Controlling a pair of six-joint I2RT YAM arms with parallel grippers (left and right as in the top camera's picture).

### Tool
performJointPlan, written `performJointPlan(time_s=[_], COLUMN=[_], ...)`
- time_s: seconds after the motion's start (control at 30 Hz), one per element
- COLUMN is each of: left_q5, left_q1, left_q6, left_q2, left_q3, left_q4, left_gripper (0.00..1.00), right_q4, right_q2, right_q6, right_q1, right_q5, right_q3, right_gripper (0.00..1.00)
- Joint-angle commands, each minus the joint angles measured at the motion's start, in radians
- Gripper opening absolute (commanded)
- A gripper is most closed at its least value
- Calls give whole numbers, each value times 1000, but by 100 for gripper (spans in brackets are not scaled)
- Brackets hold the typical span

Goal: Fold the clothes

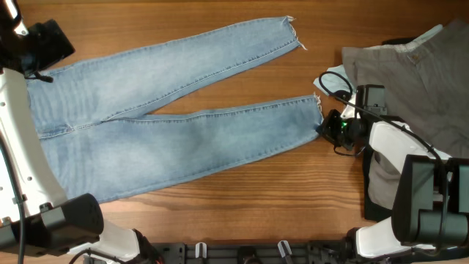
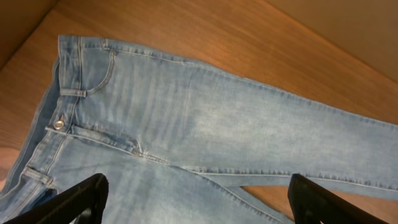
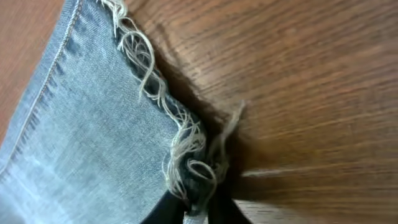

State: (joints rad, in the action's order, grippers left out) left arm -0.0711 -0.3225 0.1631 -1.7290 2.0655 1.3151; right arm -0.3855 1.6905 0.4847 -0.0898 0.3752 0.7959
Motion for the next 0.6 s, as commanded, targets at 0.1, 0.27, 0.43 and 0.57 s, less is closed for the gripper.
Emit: performJointPlan(time_s=[0.1, 0.27, 0.43, 0.57], left_q5=[-10, -8, 135, 123], left_q1=[-47, -239, -484, -535], left_q6=[0, 93, 114, 111], left_q2=[29, 29, 31, 31], left_q3=[-1, -5, -82, -344], left_q4=[106, 315, 369, 154], left_gripper=[95, 95, 86, 25], right_q4=[-228, -327, -342, -341], right_q2=[-110, -137, -137, -137], right_q6=[-40, -35, -20, -10], right_q1=[-101, -132, -132, -132], right_q5=[-19, -16, -16, -16], right_q3=[280, 500, 500, 500], right_gripper=[4, 4, 4, 4])
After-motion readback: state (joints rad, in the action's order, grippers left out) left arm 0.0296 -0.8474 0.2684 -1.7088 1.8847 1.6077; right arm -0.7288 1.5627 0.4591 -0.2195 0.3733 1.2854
